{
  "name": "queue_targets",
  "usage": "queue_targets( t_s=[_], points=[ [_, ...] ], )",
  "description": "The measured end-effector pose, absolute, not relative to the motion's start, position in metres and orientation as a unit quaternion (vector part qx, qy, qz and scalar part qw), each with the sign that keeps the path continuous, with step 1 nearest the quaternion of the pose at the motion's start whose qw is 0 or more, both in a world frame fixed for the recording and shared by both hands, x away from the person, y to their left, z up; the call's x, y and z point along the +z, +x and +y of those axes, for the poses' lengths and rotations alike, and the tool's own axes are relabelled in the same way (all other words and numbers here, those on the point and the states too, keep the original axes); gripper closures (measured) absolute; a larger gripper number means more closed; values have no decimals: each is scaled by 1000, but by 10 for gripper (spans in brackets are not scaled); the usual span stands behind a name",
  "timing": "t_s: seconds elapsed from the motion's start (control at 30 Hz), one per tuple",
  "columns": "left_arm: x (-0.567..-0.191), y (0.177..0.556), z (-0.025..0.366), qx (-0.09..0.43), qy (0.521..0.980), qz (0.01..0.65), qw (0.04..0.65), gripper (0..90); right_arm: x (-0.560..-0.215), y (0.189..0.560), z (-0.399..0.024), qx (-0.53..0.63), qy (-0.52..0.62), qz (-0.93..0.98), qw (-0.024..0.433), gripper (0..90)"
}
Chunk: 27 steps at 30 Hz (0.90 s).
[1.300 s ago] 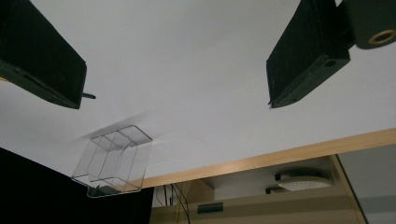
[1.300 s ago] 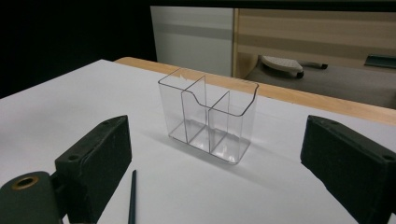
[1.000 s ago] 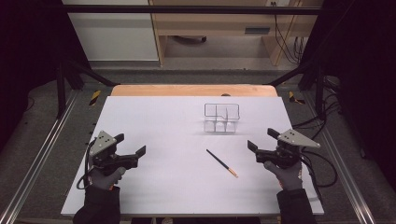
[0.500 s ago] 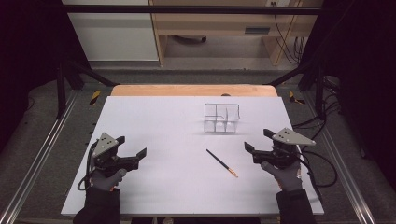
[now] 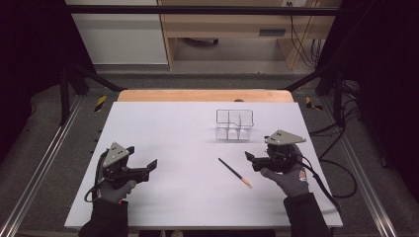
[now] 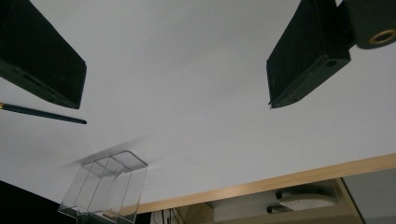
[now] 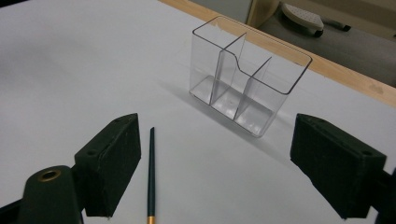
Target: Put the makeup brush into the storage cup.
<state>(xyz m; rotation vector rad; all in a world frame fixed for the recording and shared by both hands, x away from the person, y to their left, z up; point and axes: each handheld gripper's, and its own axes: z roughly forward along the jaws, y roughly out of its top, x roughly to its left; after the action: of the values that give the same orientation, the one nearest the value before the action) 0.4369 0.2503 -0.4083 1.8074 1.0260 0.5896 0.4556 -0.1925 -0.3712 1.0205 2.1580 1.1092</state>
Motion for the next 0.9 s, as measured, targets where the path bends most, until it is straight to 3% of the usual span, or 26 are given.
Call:
queue_targets(
  t_s=[0.9],
  points=[
    [-414,438,246,235,754,414,453,43,-391,484,-156,333,368,844,203,172]
  ],
)
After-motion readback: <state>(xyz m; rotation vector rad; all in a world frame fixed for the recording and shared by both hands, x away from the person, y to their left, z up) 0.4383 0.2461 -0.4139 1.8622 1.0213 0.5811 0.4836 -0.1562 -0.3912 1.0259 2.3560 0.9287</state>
